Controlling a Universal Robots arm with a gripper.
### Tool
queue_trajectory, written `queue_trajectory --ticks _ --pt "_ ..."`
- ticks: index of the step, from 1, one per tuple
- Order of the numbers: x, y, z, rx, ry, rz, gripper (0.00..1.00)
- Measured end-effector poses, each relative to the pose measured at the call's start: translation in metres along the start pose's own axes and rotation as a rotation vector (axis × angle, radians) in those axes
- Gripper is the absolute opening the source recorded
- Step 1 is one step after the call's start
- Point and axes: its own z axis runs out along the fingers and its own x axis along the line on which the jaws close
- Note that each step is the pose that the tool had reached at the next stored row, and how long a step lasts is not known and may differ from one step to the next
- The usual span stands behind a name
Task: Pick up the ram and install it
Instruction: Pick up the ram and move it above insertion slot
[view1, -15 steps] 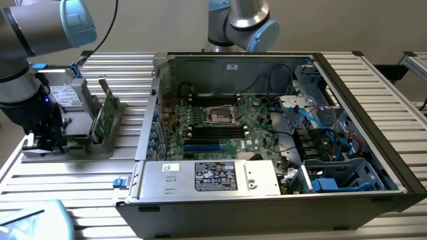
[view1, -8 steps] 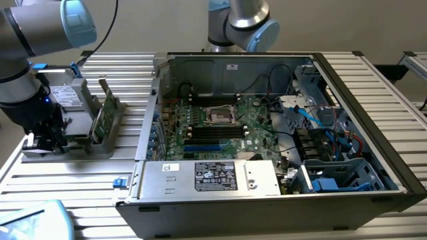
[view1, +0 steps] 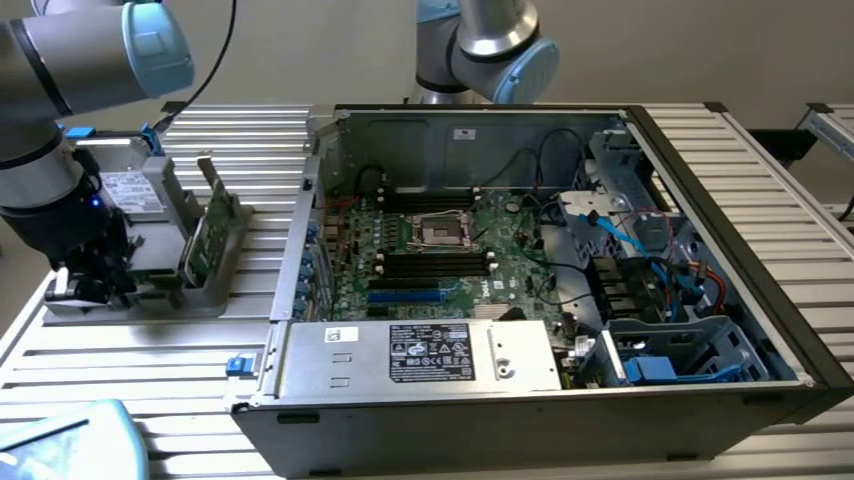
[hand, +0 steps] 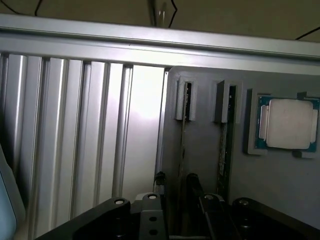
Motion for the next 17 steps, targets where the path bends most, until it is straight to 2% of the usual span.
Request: queue_trajectory --ticks 7,17 --pt "-0.0001 -0.0003 0.0059 -0.001 -0.0078 0.04 0.31" --pt "-0.0001 0.0012 0.0061 -0.0012 -0.0089 0.04 0.31"
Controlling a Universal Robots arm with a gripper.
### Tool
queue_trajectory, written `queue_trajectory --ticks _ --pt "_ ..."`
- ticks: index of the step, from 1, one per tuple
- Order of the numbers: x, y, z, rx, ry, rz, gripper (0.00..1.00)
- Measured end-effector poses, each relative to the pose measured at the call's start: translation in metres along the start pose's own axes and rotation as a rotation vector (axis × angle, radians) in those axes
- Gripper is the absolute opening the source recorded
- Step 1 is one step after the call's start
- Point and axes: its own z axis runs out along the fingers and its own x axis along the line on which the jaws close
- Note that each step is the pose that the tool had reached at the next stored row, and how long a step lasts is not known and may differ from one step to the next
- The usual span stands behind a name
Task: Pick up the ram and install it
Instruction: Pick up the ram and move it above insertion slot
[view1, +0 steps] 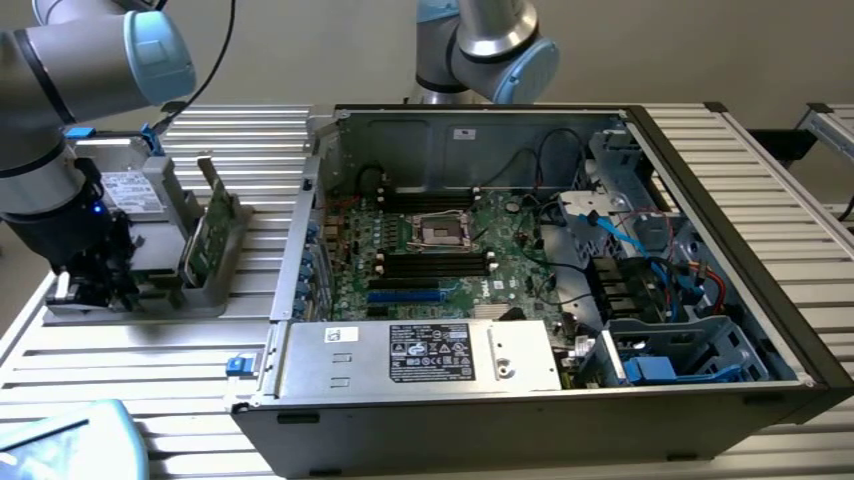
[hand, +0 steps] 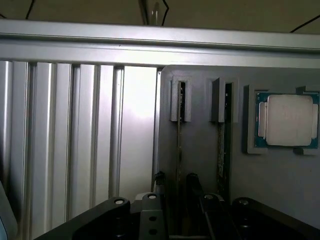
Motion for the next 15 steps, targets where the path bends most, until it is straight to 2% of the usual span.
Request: queue_trajectory --ticks 6,8,9,10,11,13,15 --pt "0.0 0.0 0.0 0.0001 0.0 0.0 0.31" --pt "-0.0001 0.0001 0.0 0.0001 0.0 0.0 0.39" --pt "0.0 0.0 0.0 0.0001 0.0 0.0 0.39" --pt "0.0 0.0 0.0 0.0001 0.0 0.0 0.45" --pt "-0.0001 0.0001 0.0 0.0001 0.0 0.0 0.45" --pt "0.0 0.0 0.0 0.0001 0.0 0.0 0.57" --pt "0.0 0.0 0.0 0.0001 0.0 0.0 0.57"
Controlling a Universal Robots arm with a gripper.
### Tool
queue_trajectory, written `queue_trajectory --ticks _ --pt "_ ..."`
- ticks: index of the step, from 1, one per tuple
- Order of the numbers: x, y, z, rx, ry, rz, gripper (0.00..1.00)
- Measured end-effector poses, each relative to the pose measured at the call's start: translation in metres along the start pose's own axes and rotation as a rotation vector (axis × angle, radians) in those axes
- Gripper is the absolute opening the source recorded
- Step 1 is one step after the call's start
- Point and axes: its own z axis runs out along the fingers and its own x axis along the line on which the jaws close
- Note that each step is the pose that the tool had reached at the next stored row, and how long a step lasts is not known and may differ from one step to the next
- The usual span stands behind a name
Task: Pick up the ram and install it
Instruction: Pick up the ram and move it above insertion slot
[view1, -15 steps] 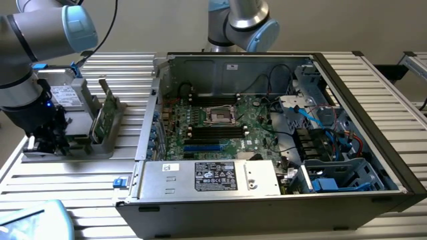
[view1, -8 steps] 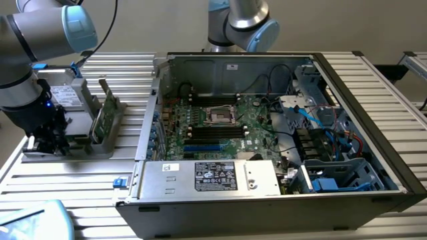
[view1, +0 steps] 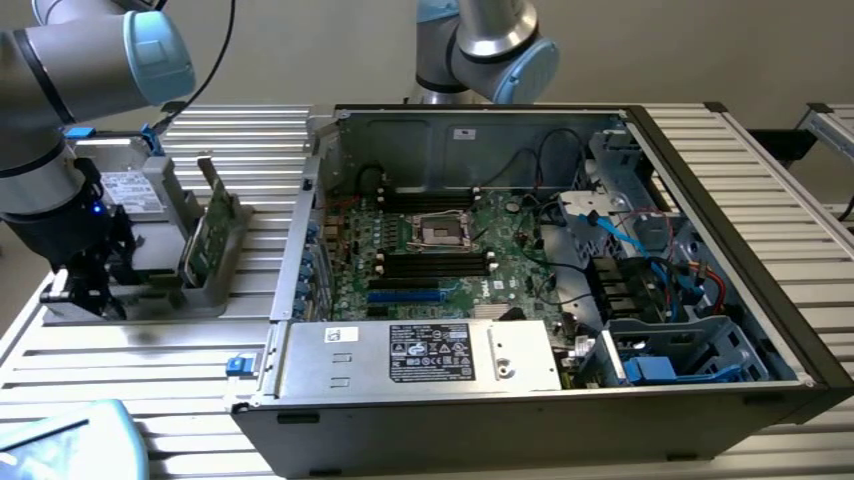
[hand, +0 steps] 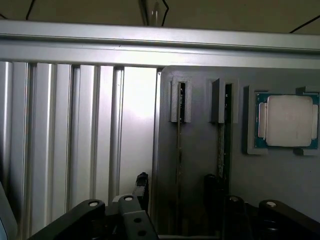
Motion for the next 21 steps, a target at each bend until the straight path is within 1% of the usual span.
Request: queue_trajectory --ticks 4,6,7,8,10,11,13,14,15,21 --pt "0.0 0.0001 0.0 -0.0004 0.0 0.0 0.57" --pt "0.0 0.0001 -0.0001 -0.0009 0.0 0.0 0.55" --pt "0.0 0.0001 -0.0001 -0.001 0.0 0.0 0.42" --pt "0.0 0.0 0.0 -0.0011 0.0 0.0 0.42" --pt "0.0 0.0001 0.0 -0.0013 0.0 0.0 0.3" --pt "0.0 0.0001 0.0 -0.0014 0.0 0.0 0.3" --pt "0.0 0.0 0.0 -0.0016 -0.0002 0.0 0.18" --pt "0.0001 0.0 0.0 -0.0019 -0.0001 0.0 0.18" --pt "0.0001 0.0 0.0 -0.0018 -0.0001 0.0 0.14" --pt "0.0001 0.0 0.0 -0.002 -0.0001 0.0 0.14"
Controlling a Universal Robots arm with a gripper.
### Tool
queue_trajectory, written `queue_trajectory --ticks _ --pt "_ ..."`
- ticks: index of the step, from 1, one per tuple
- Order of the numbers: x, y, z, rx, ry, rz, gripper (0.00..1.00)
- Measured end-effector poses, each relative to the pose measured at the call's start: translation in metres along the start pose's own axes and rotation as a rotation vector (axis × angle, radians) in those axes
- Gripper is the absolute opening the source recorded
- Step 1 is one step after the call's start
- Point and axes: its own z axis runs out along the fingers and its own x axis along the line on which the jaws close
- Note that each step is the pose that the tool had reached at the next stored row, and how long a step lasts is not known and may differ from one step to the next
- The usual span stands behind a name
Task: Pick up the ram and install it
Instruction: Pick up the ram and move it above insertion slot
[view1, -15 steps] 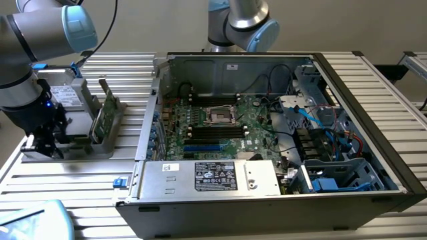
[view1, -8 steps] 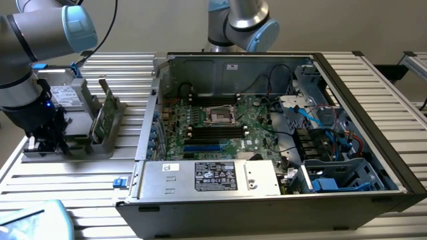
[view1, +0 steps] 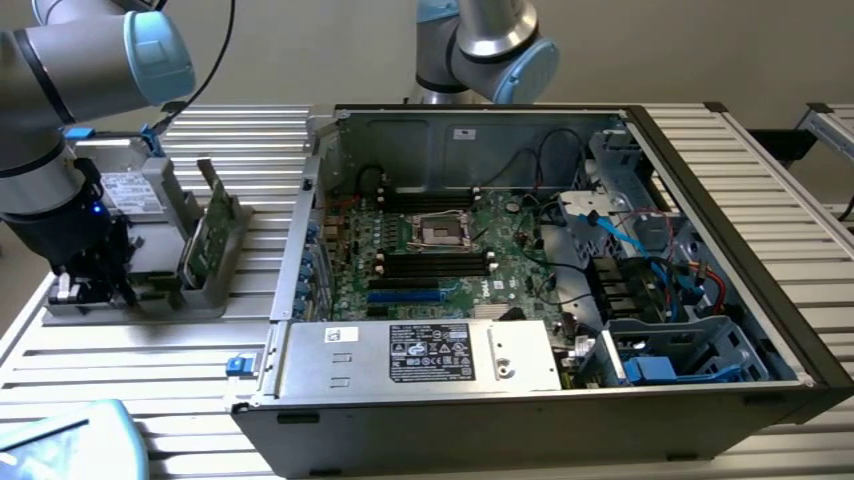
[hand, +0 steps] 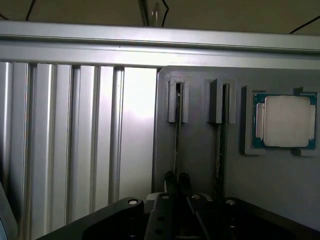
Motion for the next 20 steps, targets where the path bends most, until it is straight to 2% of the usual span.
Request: queue_trajectory --ticks 10,20 --pt "0.0 0.0 -0.0001 0.0001 0.0001 0.0 0.14" --pt "0.0 0.0013 -0.0233 -0.0002 0.0003 0.0 0.14"
